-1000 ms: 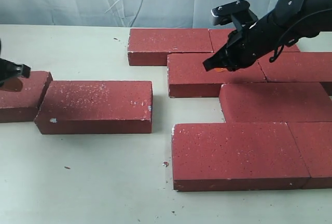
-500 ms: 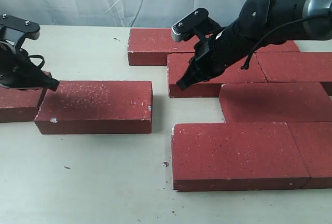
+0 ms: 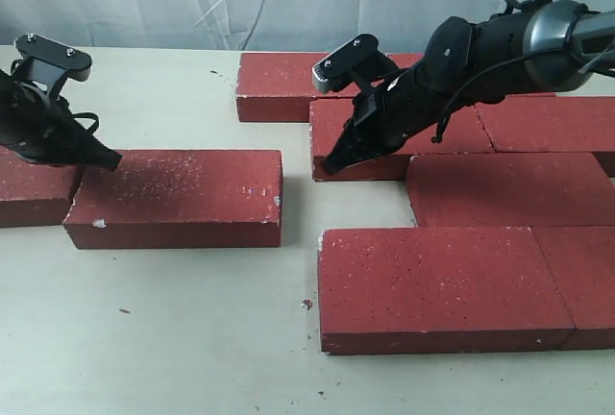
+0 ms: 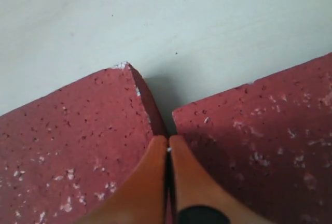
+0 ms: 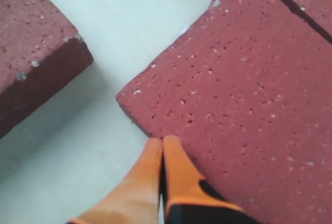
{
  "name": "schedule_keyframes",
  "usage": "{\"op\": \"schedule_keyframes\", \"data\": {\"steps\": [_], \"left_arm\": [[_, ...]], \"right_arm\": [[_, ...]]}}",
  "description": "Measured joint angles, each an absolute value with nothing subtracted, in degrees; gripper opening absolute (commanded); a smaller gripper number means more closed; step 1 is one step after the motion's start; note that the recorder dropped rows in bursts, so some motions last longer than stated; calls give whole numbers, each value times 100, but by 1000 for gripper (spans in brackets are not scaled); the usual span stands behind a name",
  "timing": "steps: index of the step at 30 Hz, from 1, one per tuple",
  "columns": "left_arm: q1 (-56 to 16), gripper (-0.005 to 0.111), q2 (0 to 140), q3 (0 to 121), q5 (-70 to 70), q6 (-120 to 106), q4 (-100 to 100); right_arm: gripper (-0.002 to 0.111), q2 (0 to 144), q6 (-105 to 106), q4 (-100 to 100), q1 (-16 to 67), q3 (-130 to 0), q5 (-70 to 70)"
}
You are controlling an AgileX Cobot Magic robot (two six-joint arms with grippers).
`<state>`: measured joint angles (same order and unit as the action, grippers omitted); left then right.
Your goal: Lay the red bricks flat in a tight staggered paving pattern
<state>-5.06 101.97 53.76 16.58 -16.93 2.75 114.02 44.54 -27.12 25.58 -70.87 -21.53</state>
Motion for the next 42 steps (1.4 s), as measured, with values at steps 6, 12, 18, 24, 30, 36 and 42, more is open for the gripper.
{"op": "schedule_keyframes", "data": {"steps": [6, 12, 18, 24, 30, 36, 42], "left_arm": [[-672, 0, 10451, 5513, 1503, -1701, 275], [-862, 0, 10514, 5622, 1586, -1713, 275], [-889, 0, 10514, 5819, 2193, -1713, 156], [-889, 0, 10514, 5819, 2077, -1713, 0], [-826, 0, 10514, 5819, 1717, -1679, 66], [-804, 0, 10501, 5819, 1733, -1679, 67], [-787, 0, 10448, 5819, 1892, -1679, 106]], "right_arm": [[-1, 11693, 4454, -2724, 2696, -7197, -2005], [-1, 11903, 4454, -2670, 2736, -7570, -2398], [-1, 11913, 4454, -2449, 2736, -7606, -2464], [-1, 11925, 4454, -2457, 2750, -7606, -2464], [-1, 11960, 4454, -2603, 2750, -7606, -2453], [-1, 11974, 4454, -2667, 2750, -7707, -2665], [-1, 12136, 4454, -2824, 2798, -8005, -3963]]}}
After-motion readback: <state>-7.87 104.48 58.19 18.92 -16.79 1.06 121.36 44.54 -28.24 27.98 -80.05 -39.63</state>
